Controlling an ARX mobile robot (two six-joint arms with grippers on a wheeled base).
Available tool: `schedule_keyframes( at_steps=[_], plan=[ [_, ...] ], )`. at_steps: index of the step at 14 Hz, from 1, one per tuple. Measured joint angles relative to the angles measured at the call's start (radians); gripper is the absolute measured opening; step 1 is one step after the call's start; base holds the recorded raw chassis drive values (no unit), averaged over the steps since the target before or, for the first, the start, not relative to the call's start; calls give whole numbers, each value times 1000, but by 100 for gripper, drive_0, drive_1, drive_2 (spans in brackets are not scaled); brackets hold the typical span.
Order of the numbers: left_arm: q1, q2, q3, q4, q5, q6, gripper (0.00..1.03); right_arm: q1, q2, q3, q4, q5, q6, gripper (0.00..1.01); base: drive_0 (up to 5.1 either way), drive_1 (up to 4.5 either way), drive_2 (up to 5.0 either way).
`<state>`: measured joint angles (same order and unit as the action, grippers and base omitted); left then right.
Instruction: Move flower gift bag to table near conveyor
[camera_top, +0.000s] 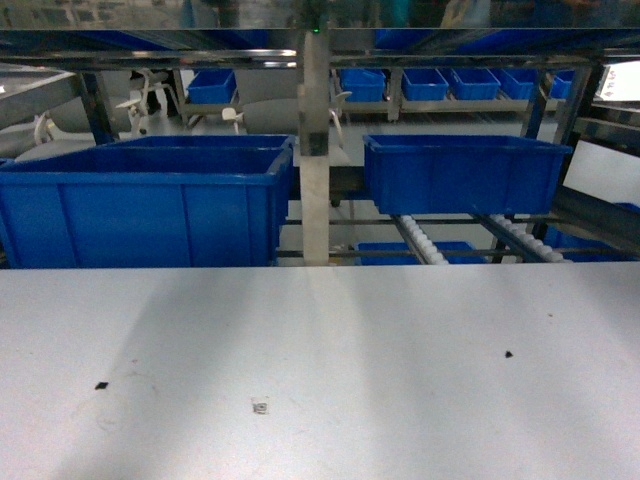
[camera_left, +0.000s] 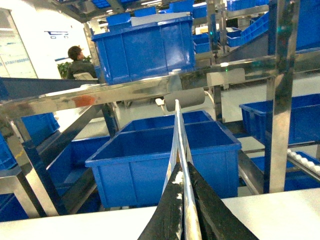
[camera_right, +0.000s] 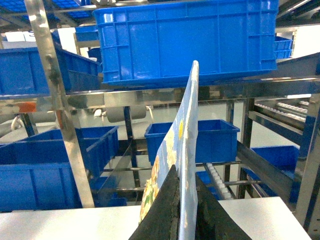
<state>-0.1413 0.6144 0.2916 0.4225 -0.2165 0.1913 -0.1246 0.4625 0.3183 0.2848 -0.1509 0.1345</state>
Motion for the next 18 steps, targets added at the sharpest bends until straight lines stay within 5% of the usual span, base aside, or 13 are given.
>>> schedule_keyframes(
  at_steps=[10, 15, 18],
  plan=[
    [1, 2, 0, 1, 0, 0, 2, 0, 0, 0, 0, -1, 0, 3, 0, 84, -85],
    [1, 2, 0, 0, 0, 0, 2, -26, 348, -51, 346, -76, -40, 3, 0, 0, 0],
    [1, 1, 0, 0, 0, 0, 2, 37, 766, -21, 611, -94, -66, 3, 0, 0, 0]
  ],
)
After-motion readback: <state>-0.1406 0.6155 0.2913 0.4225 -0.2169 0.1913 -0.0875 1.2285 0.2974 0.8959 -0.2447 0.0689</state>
